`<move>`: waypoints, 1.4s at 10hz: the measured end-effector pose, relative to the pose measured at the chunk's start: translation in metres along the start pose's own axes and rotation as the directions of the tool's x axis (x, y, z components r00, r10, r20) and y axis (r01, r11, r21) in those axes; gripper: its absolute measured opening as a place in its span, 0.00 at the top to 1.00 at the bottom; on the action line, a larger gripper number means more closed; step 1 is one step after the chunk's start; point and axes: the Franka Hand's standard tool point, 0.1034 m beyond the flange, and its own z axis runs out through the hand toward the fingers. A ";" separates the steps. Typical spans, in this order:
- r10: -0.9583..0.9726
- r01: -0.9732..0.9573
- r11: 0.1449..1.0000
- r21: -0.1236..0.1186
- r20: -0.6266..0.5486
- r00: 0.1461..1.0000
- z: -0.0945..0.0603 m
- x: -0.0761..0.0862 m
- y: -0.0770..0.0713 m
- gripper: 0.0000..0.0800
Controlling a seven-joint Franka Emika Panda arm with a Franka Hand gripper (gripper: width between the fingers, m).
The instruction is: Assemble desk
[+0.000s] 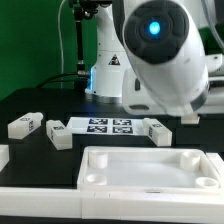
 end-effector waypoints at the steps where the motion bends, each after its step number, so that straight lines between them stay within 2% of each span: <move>1: -0.008 0.008 1.000 -0.010 -0.019 1.000 -0.005 -0.004 -0.002 0.64; 2: -0.011 0.010 1.000 -0.020 -0.016 1.000 -0.002 -0.005 -0.004 0.64; 4: -0.010 0.010 1.000 -0.021 -0.016 1.000 -0.001 -0.004 -0.004 0.64; 5: -0.039 0.038 0.996 -0.075 -0.016 0.999 -0.006 -0.005 0.000 0.64; 7: -0.102 0.097 0.974 -0.203 -0.017 0.995 -0.034 -0.016 -0.002 0.64; 9: -0.153 0.142 0.969 -0.204 -0.043 0.987 -0.055 -0.017 -0.008 0.64; 11: -0.162 0.141 0.969 -0.203 -0.092 0.983 -0.054 -0.010 -0.011 0.64; 12: -0.175 0.141 0.970 -0.199 -0.168 0.970 -0.061 -0.003 -0.015 0.64; 13: -0.188 0.143 0.969 -0.200 -0.226 0.956 -0.065 -0.003 -0.017 0.64; 14: -0.247 0.188 0.959 -0.211 -0.304 0.920 -0.079 0.002 -0.023 0.64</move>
Offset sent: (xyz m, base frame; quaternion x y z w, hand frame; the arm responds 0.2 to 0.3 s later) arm 0.0000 0.0000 0.0000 0.0000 0.0000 0.0000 1.0000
